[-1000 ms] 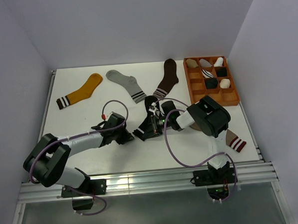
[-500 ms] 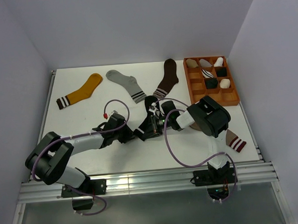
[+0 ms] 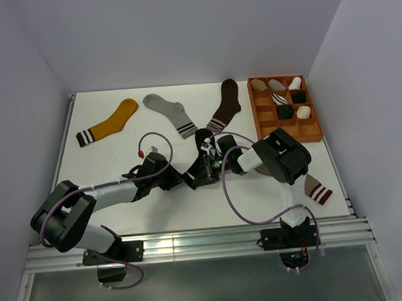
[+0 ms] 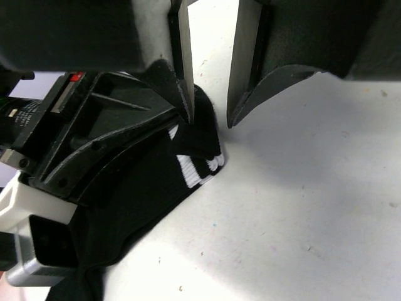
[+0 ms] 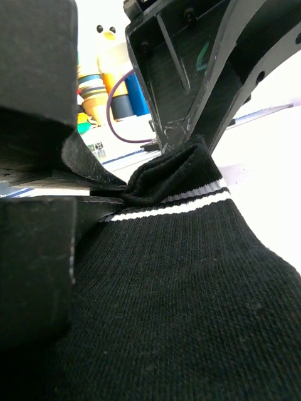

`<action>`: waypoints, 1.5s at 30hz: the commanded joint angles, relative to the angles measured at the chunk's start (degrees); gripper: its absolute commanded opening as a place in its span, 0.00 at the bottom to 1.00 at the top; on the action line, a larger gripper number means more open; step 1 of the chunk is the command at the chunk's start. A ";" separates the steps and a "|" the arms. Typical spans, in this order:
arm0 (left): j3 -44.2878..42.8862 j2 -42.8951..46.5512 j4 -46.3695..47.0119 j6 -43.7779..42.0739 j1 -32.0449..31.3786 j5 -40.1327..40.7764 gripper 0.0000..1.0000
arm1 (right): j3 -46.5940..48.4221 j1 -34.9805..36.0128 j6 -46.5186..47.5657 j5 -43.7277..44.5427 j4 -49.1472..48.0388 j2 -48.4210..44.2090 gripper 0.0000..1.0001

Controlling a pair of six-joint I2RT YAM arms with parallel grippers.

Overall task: Roll the socks
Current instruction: Roll the sock at the center of the board.

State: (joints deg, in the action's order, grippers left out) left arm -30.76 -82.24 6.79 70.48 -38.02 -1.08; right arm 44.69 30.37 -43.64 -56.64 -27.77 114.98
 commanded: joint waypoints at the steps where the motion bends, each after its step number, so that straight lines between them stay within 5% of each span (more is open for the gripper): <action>1: 0.09 1.20 4.37 -1.13 0.40 0.56 0.33 | 0.58 -0.31 1.89 1.80 3.16 1.12 0.00; 12: -2.54 -2.92 1.66 -1.40 0.75 0.82 0.32 | 0.84 -0.31 2.06 1.62 3.68 1.39 0.00; 19: -3.51 -4.86 -0.81 -0.87 0.67 0.82 0.22 | 1.10 -0.31 2.15 2.15 4.30 1.21 0.00; 28: -8.70 -0.30 -13.64 -1.57 0.67 4.16 0.33 | 1.10 -0.31 2.07 2.33 4.30 1.30 0.00; 37: 1.03 6.99 -6.98 -3.06 1.63 2.85 0.21 | 0.84 -0.31 1.89 2.15 4.13 0.95 0.00; 45: 4.75 9.29 1.20 -7.19 2.16 1.52 0.21 | 0.93 -0.31 1.45 1.97 3.34 1.04 0.00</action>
State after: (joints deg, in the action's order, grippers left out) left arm -25.63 -73.23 1.43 66.59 -36.03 1.28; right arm 45.12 30.35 -43.64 -56.64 -26.52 114.98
